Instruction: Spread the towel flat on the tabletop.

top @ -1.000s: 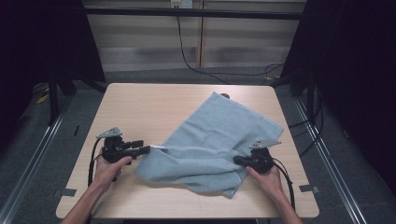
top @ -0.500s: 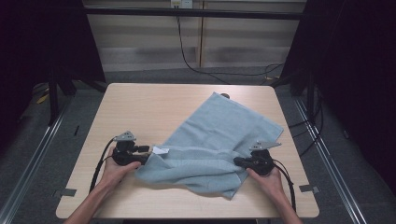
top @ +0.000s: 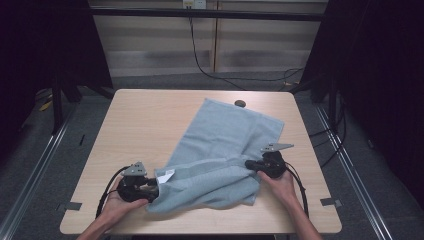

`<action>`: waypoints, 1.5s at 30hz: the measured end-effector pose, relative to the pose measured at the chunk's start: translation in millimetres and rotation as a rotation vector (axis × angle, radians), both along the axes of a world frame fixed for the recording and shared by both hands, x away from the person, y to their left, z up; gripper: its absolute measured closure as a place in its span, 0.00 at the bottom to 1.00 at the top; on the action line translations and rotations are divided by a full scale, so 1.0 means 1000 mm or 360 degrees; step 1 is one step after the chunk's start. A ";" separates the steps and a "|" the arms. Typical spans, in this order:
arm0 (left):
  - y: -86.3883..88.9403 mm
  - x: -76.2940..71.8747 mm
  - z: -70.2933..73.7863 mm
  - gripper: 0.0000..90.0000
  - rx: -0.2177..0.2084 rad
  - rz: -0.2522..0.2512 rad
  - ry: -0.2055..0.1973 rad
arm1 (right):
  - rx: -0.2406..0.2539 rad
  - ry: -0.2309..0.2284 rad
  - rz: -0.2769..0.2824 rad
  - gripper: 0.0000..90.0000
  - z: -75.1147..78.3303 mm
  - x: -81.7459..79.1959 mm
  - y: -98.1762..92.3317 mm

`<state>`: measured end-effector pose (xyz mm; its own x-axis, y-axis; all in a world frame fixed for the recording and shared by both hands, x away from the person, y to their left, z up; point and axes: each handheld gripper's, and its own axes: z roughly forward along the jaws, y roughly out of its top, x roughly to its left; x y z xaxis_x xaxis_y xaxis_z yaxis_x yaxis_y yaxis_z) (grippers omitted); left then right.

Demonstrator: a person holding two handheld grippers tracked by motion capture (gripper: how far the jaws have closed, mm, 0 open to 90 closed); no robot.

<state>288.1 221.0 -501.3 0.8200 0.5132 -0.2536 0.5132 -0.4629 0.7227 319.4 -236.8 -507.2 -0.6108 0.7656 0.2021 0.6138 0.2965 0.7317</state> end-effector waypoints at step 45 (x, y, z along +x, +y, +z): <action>0.029 0.014 0.062 0.93 -0.0458 0.0105 -0.0243 | 0.0235 -0.0326 -0.0029 0.98 0.071 -0.043 -0.008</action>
<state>302.2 249.9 -439.7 0.8271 0.4916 -0.2724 0.4107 -0.1978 0.8901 276.0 -244.5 -436.1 -0.6367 0.7484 0.1860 0.4526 0.1674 0.8758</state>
